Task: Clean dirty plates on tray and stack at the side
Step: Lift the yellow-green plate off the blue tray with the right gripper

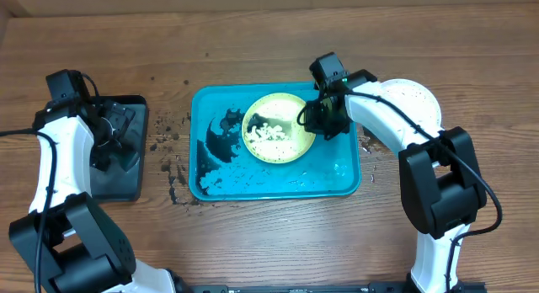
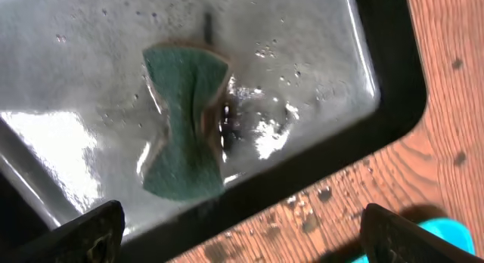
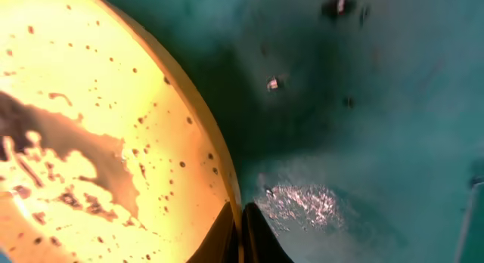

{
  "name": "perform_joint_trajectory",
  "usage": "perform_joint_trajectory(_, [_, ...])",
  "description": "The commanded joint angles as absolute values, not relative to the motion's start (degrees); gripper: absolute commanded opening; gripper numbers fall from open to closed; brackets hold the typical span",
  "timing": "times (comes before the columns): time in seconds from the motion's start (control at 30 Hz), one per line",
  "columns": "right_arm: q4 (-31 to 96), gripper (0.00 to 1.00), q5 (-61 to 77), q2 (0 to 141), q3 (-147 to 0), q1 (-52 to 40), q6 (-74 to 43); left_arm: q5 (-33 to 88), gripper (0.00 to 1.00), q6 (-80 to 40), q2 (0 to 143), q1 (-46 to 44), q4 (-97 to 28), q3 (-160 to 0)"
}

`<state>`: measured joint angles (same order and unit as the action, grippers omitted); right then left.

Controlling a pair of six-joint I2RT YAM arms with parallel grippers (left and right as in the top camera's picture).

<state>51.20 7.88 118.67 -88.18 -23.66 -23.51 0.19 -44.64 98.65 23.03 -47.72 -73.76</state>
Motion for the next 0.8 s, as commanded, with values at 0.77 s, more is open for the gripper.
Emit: perform_joint_trajectory(0.77, [60.53,0.04,-25.08,104.81,-97.58,-26.59,-11.44,2.57,1.00,-44.14,98.13,23.22,-49.25,-74.48])
